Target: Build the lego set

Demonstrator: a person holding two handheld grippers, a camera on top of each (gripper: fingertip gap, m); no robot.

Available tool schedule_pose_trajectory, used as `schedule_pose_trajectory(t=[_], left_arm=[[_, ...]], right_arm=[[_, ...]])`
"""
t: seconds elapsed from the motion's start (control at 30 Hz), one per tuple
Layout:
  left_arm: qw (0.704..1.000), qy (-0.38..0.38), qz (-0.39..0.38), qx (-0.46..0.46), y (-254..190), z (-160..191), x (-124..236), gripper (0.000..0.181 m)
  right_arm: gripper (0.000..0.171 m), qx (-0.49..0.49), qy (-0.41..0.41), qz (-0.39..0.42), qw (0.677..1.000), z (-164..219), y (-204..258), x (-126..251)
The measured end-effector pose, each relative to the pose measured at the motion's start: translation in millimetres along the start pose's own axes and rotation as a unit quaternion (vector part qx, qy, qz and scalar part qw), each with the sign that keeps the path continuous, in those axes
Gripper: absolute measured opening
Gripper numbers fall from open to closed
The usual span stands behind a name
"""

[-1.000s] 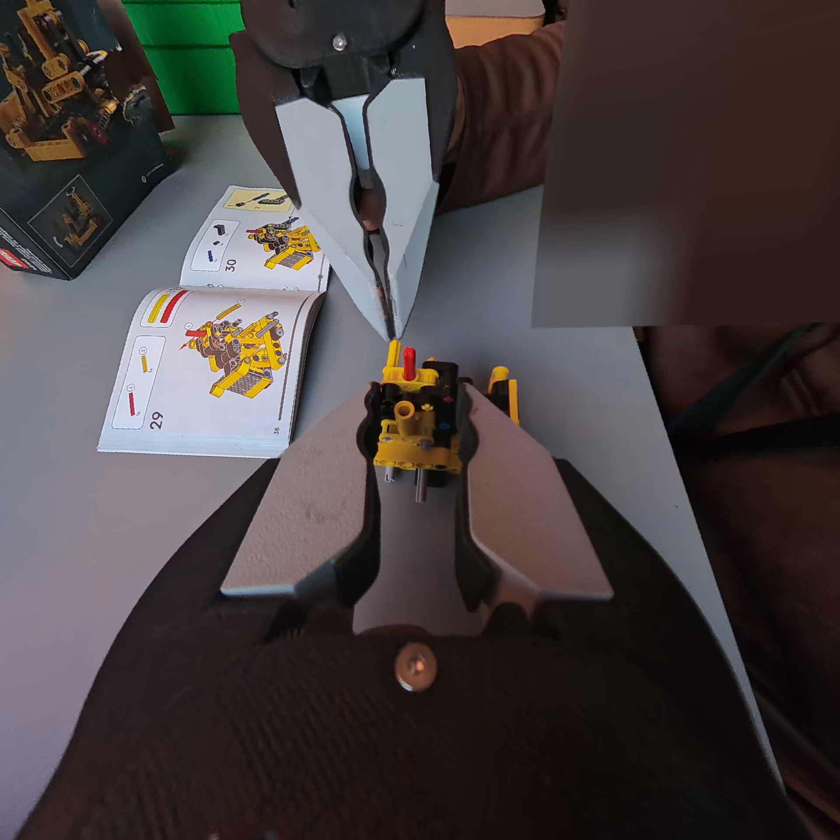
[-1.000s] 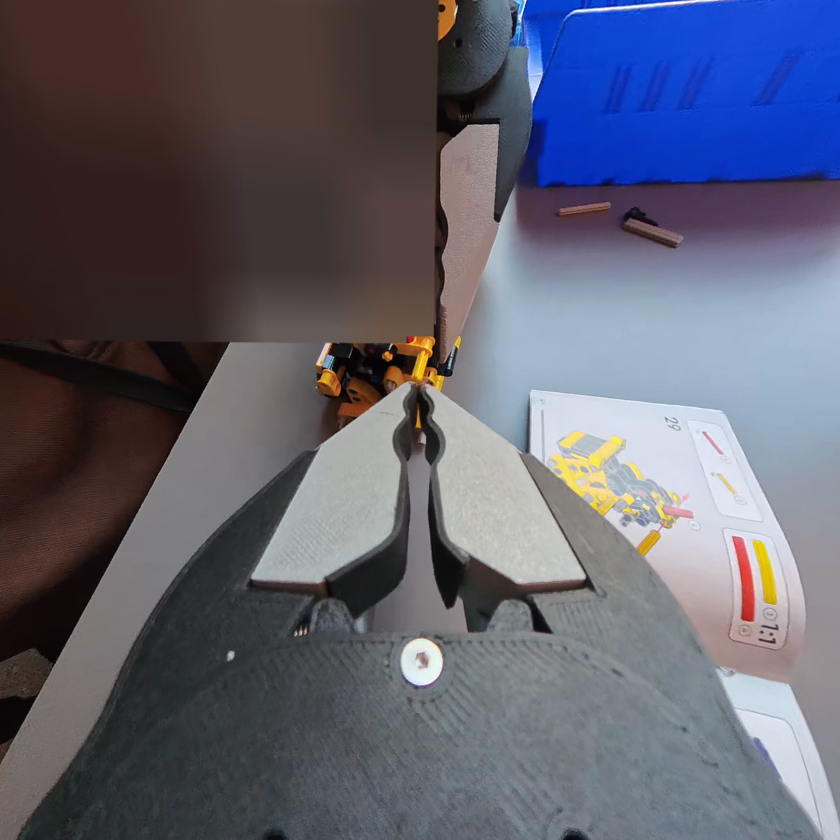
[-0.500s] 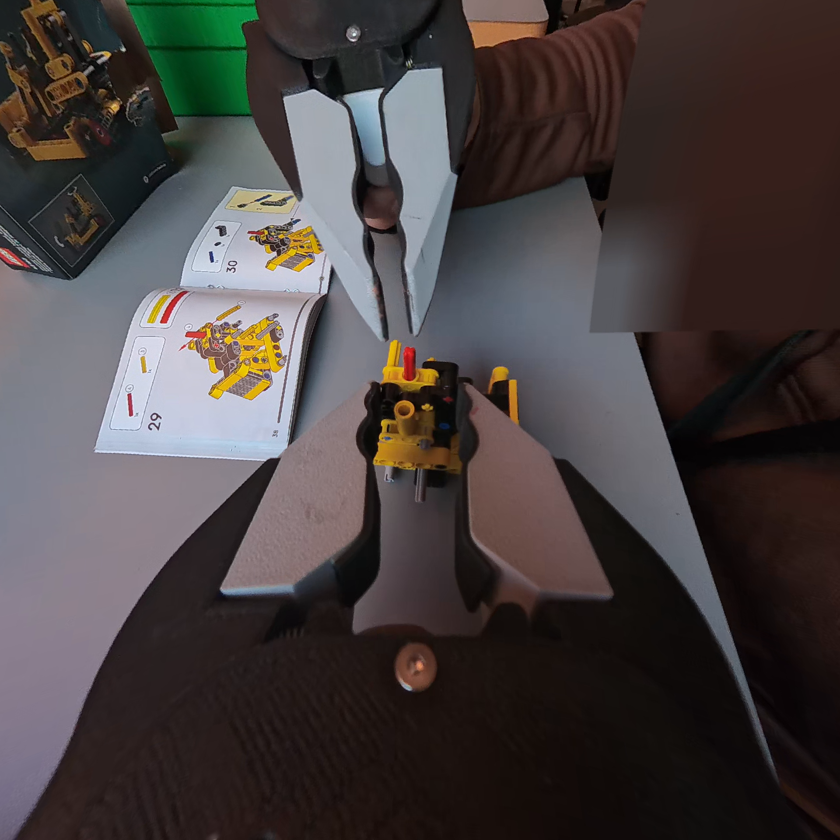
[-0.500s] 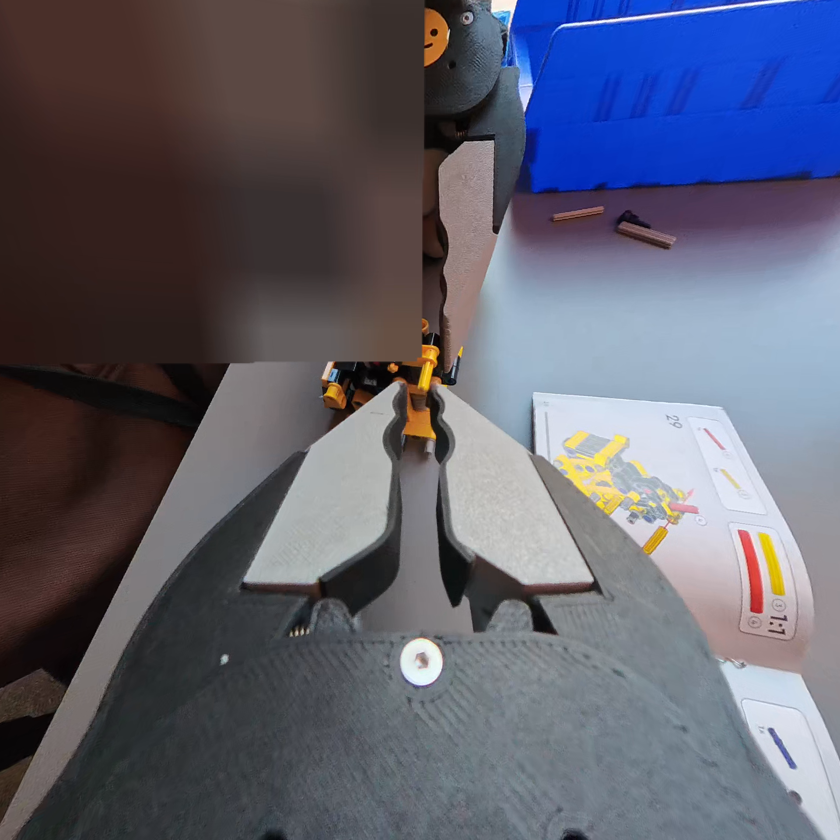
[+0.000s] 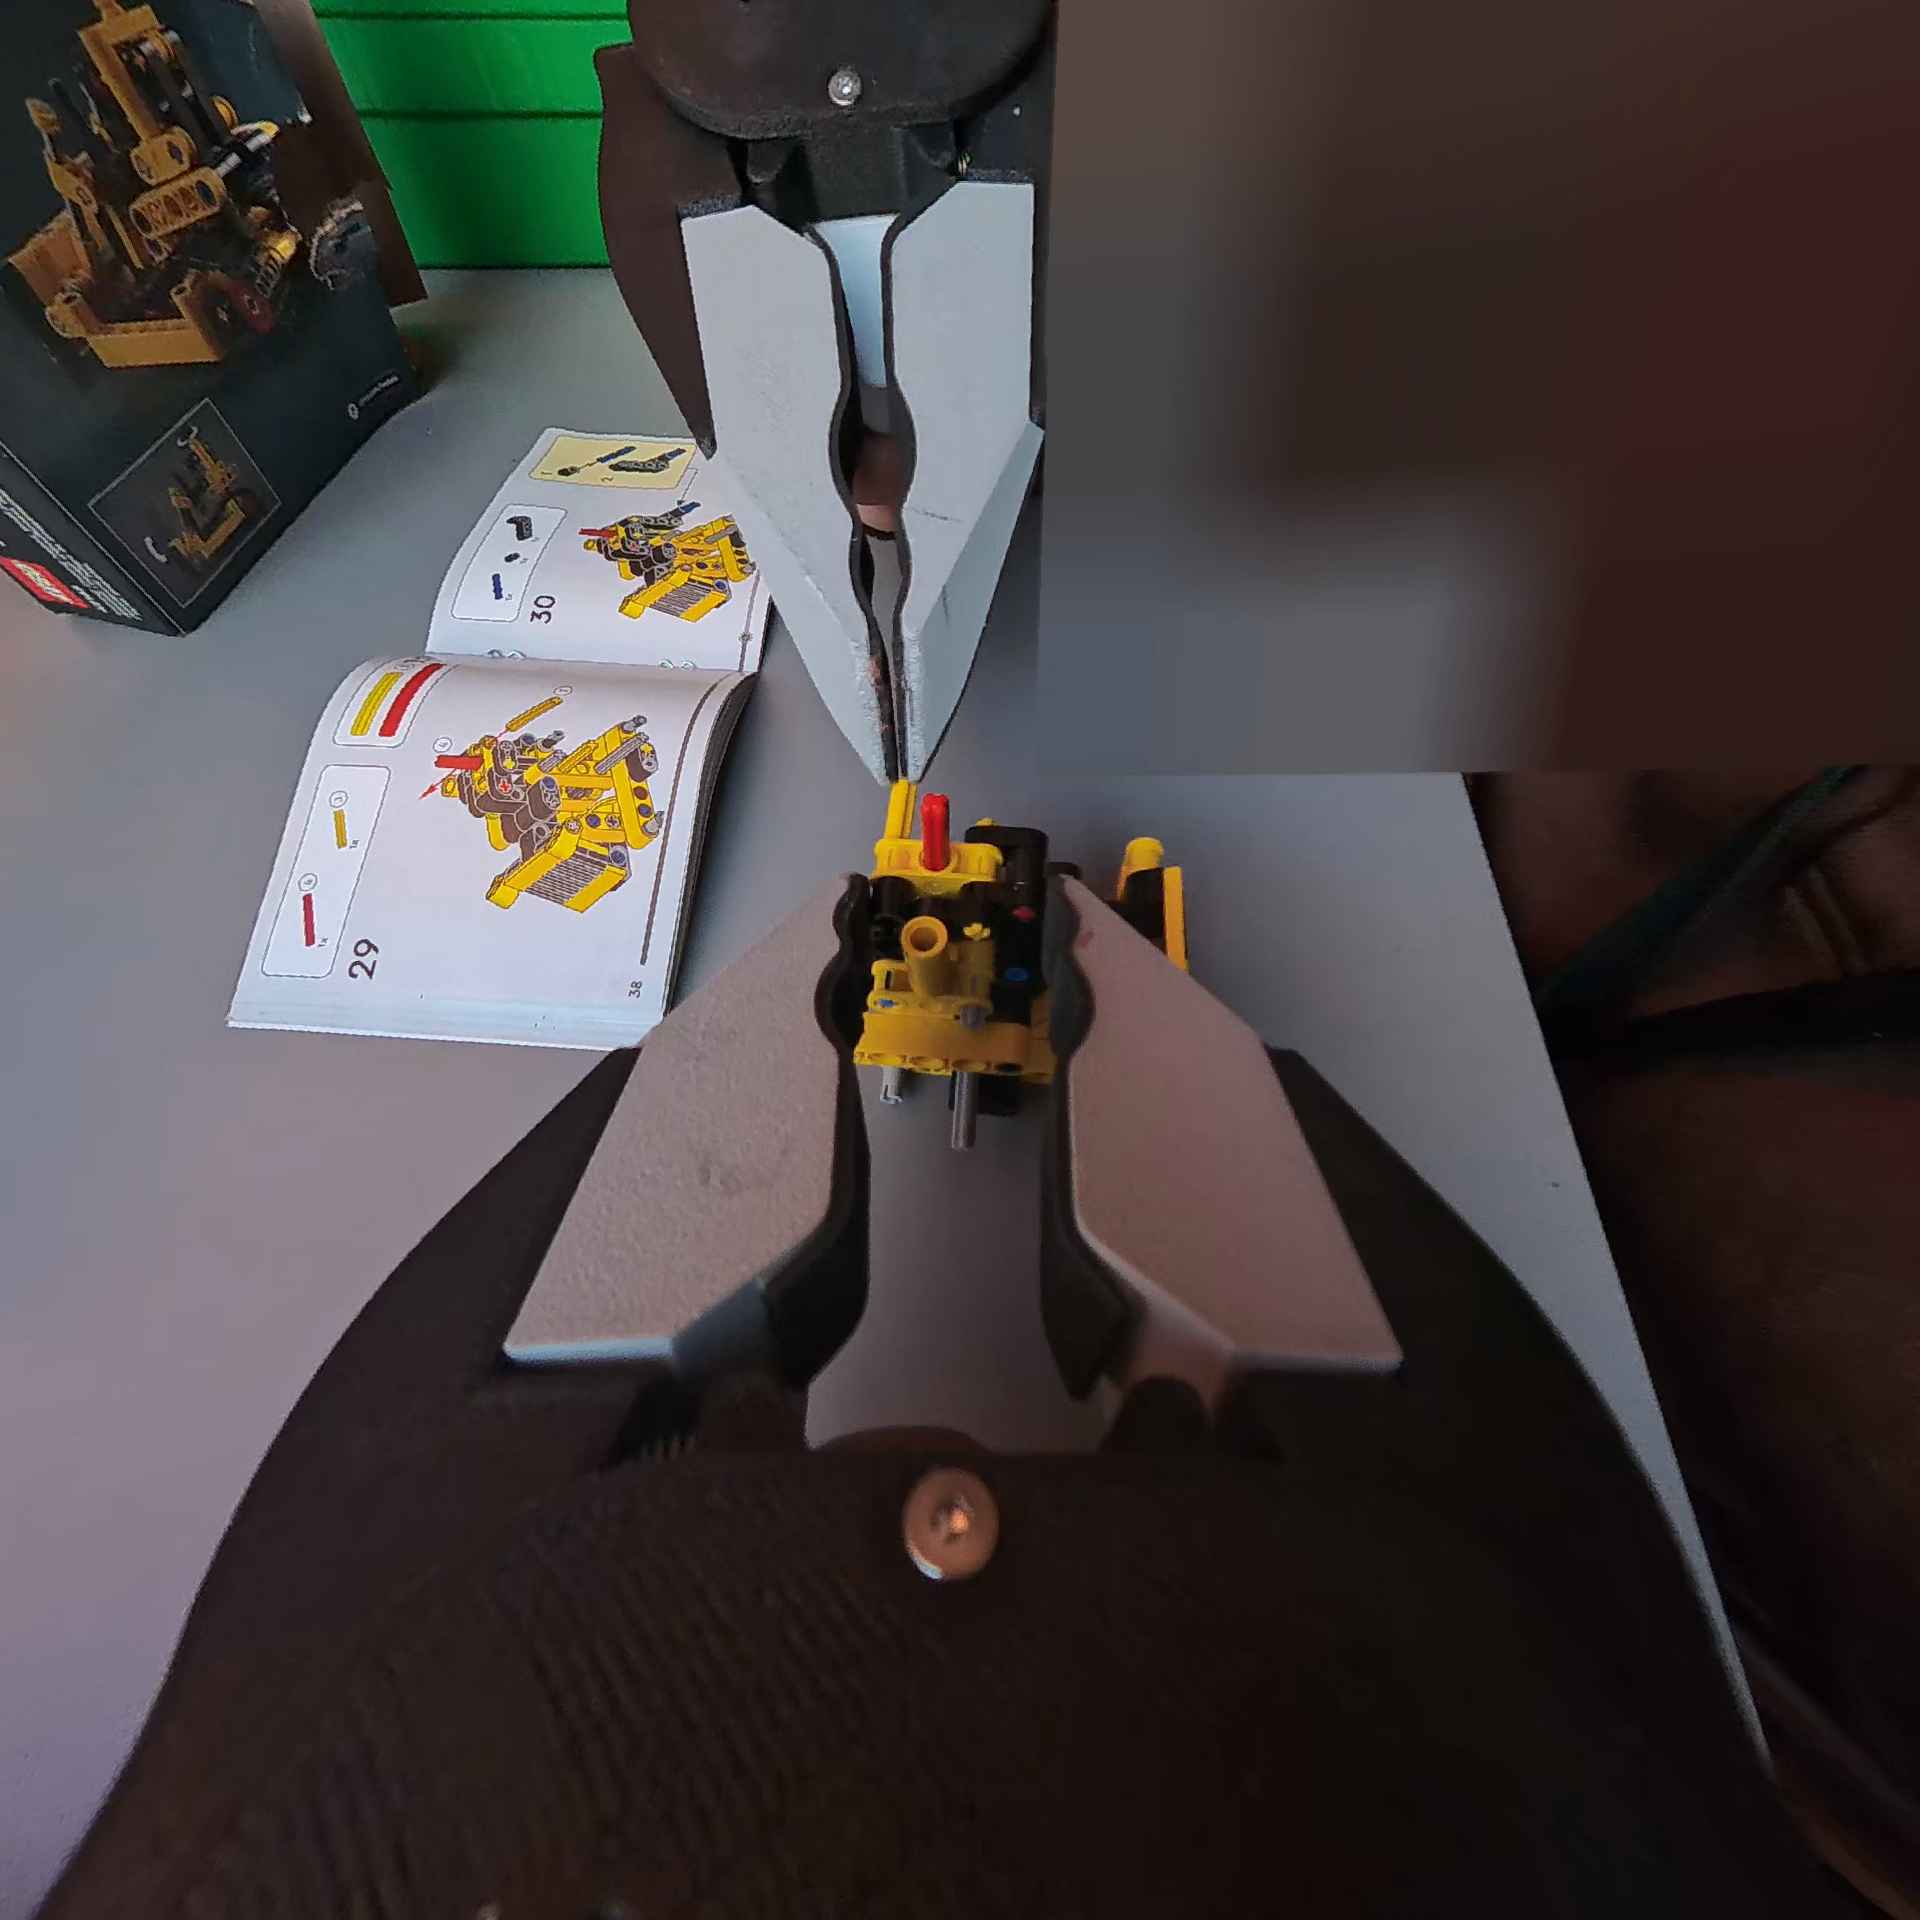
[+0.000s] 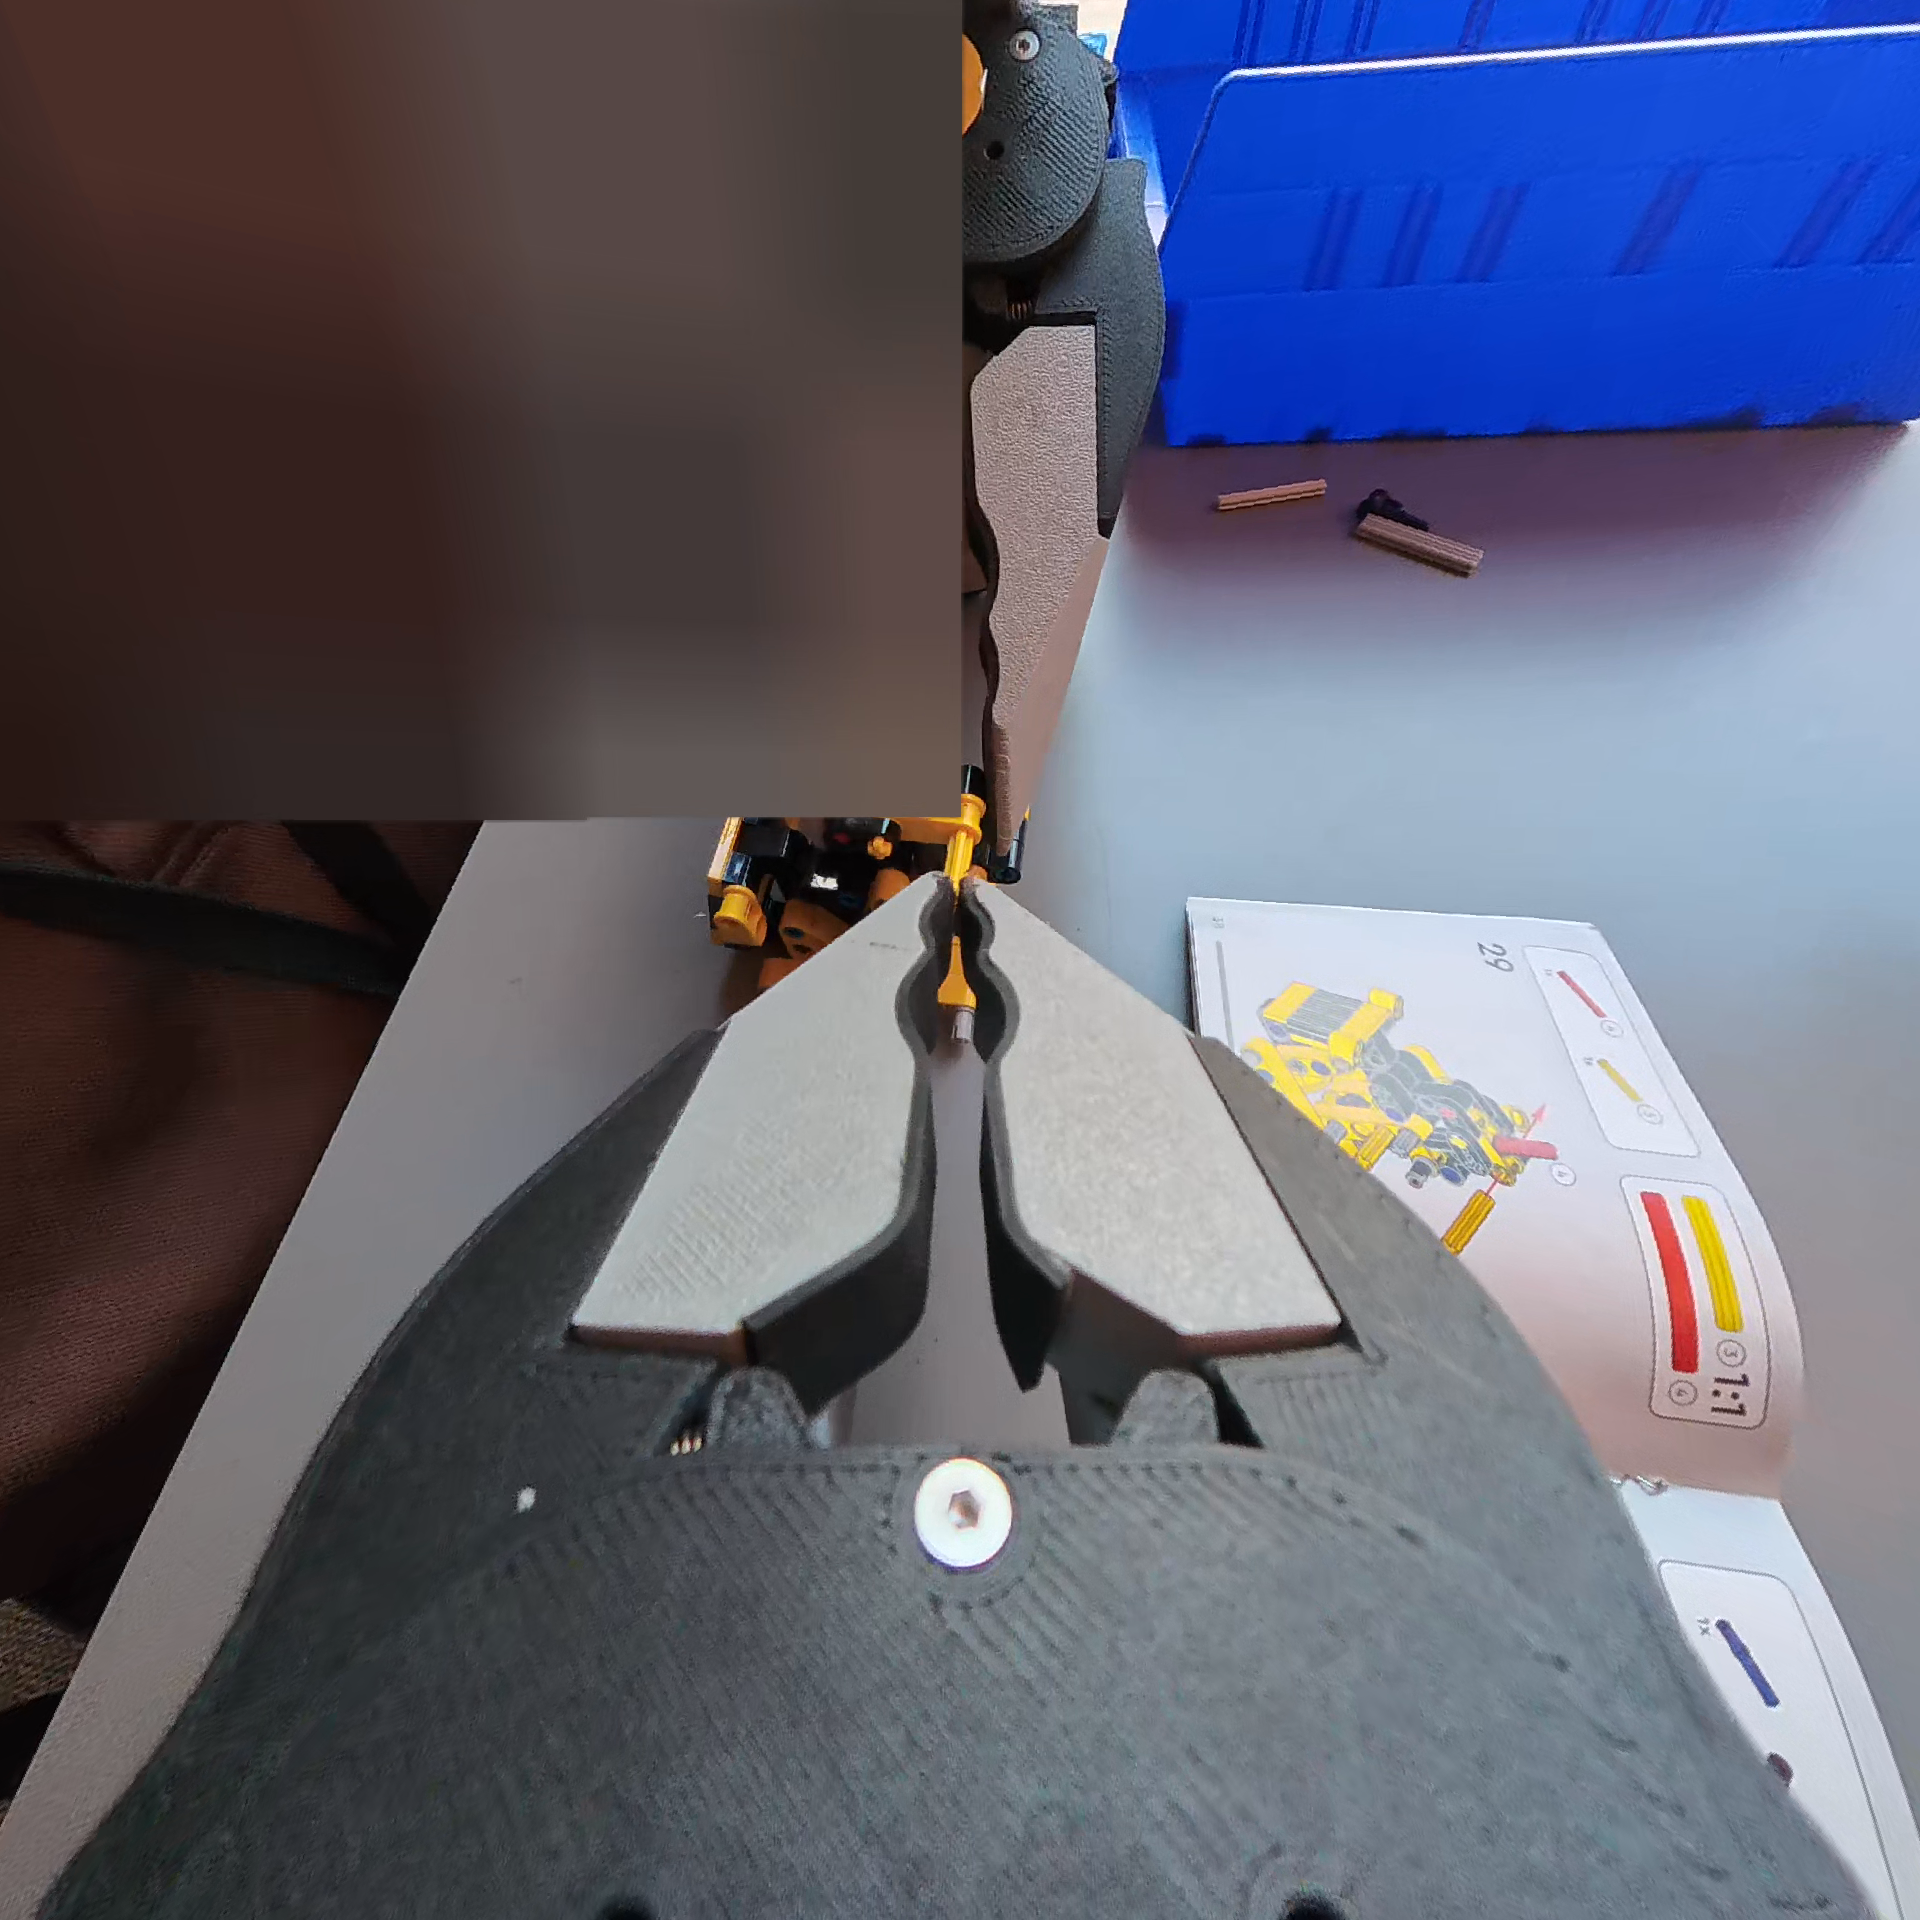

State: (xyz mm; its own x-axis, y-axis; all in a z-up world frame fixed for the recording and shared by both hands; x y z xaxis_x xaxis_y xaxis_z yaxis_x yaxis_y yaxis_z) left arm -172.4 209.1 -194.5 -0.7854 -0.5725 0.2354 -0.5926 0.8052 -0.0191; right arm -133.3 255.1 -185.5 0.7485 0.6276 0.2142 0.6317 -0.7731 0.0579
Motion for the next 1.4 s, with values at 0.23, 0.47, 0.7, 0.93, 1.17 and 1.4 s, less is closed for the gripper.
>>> schedule_pose_trajectory(t=[0.23,0.47,0.7,0.93,1.17,1.4], left_arm=[[1.0,-0.001,-0.002,0.003,0.3,-0.1,0.1,0.03],[1.0,-0.002,-0.004,0.003,0.5,-0.1,0.4,0.031],[1.0,-0.002,-0.005,0.003,1.3,-0.1,0.9,0.031],[1.0,-0.002,-0.007,0.003,2.0,-0.1,1.2,0.031],[1.0,0.0,-0.006,0.007,2.8,-0.2,1.5,0.03],[1.0,0.008,-0.001,0.002,2.6,-0.4,1.5,0.03]], right_arm=[[0.0,0.01,0.0,0.008,1.0,-0.1,0.2,-0.2],[0.0,0.011,-0.004,0.007,1.0,-0.1,1.0,-0.1],[0.002,0.017,0.0,0.016,1.0,0.9,-0.2,-0.9],[0.0,0.022,0.001,0.02,1.0,1.2,0.4,-1.7],[0.0,0.054,0.022,0.036,0.998,1.4,1.3,-2.4],[0.0,0.073,0.037,0.03,0.996,0.8,1.7,-3.3]])
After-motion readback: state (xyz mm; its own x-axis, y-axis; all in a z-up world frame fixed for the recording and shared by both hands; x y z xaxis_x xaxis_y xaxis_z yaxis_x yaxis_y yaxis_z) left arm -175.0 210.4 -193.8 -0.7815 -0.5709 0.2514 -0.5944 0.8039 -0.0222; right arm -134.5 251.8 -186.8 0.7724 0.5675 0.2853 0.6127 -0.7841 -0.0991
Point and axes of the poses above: each gripper's, where its closed fingertips meet, x back along the fingers, z out of its underside, y = z × x across the jaws, the point moved 3 cm from there along x, back along the fingers, and after that the axes turned 15 degrees about -y, right-handed, at the moved point
